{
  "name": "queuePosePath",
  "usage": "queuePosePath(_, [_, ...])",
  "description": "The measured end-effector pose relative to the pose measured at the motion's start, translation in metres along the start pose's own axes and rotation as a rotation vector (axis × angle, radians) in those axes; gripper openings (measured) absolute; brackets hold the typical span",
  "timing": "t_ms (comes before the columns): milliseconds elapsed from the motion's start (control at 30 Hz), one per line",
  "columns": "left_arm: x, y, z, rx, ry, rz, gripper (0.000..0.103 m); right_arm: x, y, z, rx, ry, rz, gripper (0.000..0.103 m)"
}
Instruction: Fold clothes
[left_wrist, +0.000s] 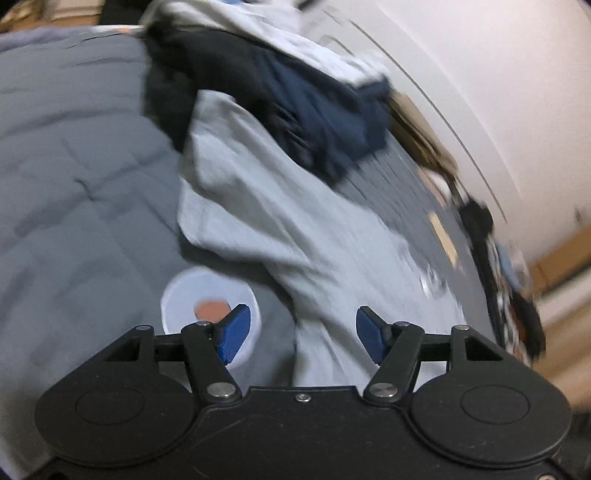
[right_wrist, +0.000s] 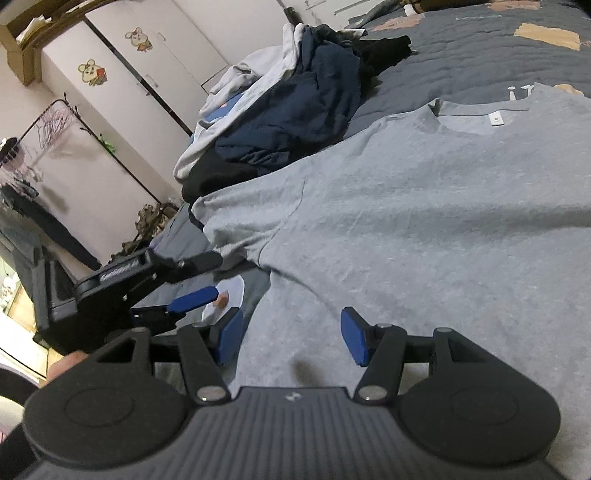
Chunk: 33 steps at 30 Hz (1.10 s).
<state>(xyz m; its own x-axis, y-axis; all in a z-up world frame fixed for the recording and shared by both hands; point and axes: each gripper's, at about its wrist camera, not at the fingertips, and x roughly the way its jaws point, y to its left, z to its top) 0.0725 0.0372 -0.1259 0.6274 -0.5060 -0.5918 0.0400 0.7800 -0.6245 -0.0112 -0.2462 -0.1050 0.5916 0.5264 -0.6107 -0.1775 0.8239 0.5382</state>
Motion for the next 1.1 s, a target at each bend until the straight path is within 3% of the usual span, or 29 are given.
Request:
queuePosePath(200, [-0.031, -0.023, -0.046, 0.213, 0.048, 0.035, 0.063, -0.046, -0.014, -0.019, 0.004, -0.038, -0.121, 0.058])
queuePosePath(300, [-0.051, -0.03, -0.072, 0.294, 0.094, 0.042, 0.063, -0.08, -0.026, -0.037, 0.019, -0.057, -0.21, 0.058])
queuePosePath(433, [-0.076, -0.036, -0.105, 0.397, 0.138, 0.062, 0.063, -0.132, -0.042, -0.072, 0.098, -0.085, -0.265, 0.058])
queuePosePath(633, [-0.107, -0.037, -0.145, 0.515, 0.181, 0.085, 0.063, -0.2, -0.058, -0.121, 0.074, -0.028, -0.433, 0.058])
queuePosePath(867, [-0.122, -0.035, -0.175, 0.567, 0.226, 0.133, 0.063, -0.253, -0.102, -0.164, 0.19, 0.064, -0.537, 0.058])
queuePosePath(1067, [-0.118, -0.037, -0.188, 0.543, 0.278, 0.149, 0.062, -0.239, -0.12, -0.183, 0.218, 0.166, -0.538, 0.058])
queuePosePath(1100, [-0.116, -0.037, -0.191, 0.55, 0.283, 0.155, 0.055, -0.233, -0.122, -0.185, 0.214, 0.181, -0.528, 0.054])
